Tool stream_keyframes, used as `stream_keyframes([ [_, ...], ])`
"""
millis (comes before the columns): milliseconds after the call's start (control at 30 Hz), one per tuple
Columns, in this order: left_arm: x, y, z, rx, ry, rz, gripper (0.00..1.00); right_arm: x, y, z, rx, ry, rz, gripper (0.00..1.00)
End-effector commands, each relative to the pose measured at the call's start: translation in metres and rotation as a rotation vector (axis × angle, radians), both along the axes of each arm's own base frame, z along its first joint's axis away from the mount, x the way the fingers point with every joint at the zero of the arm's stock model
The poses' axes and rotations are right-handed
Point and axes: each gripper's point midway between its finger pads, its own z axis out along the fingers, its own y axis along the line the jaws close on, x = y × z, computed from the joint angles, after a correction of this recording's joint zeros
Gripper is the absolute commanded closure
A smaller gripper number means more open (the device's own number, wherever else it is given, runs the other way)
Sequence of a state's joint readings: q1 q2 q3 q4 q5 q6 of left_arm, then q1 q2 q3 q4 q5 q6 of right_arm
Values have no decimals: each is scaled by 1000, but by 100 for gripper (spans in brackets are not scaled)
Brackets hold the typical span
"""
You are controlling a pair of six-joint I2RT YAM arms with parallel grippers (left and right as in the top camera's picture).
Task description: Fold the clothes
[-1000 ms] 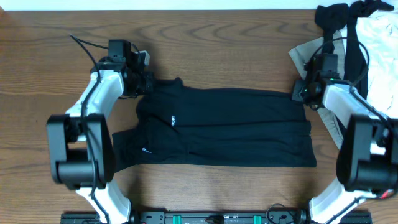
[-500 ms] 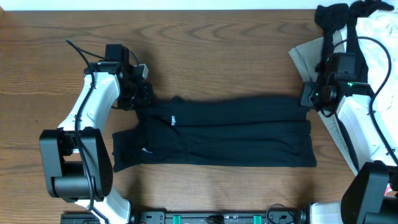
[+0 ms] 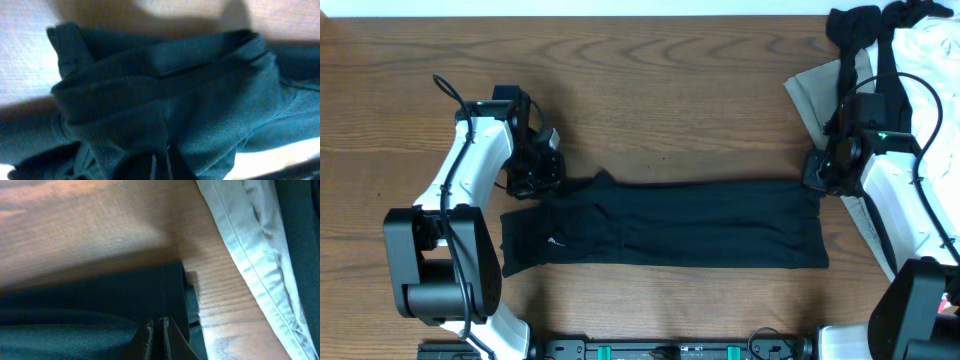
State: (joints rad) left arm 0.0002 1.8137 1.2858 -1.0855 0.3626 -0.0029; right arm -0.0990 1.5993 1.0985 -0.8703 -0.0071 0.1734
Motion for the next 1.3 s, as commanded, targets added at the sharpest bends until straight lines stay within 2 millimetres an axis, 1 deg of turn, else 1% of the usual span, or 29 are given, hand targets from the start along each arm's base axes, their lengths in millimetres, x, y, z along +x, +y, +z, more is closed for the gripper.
stream_keyframes([
  [0, -11, 4, 0, 9, 37, 7, 94, -7, -10, -9, -44, 48, -21, 93],
  [200, -22, 4, 2, 8, 80, 8, 93, -13, -12, -19, -53, 97, -22, 91],
  [300, -30, 4, 4, 8, 117, 7, 78, -15, -12, -23, -51, 117, -22, 89],
  [400, -39, 3, 6, 8, 155, 7, 73, -16, -12, -28, -49, 133, -21, 89],
  [433, -42, 3, 7, 8, 167, 7, 69, -16, -12, -29, -49, 137, -21, 89],
  [467, -43, 3, 7, 8, 173, 7, 67, -16, -12, -30, -48, 139, -21, 89],
  [633, -45, 3, 7, 8, 181, 6, 67, -17, -12, -30, -48, 141, -21, 89],
  [733, -42, 3, 6, 8, 165, 7, 67, -17, -12, -30, -48, 141, -21, 89],
  [767, -39, 3, 5, 8, 152, 7, 66, -17, -12, -30, -48, 141, -21, 88],
  [833, -30, 3, 3, 8, 113, 7, 59, -17, -12, -30, -48, 141, -21, 87],
  [1067, 0, 4, -1, 10, -10, 13, 51, -17, -12, -30, -48, 143, -21, 87],
  [1167, 8, 4, -2, 11, -41, 22, 44, -17, -12, -30, -48, 143, -20, 87],
  [1267, 13, 4, -2, 10, -64, 22, 43, -17, -12, -30, -48, 143, -20, 87],
])
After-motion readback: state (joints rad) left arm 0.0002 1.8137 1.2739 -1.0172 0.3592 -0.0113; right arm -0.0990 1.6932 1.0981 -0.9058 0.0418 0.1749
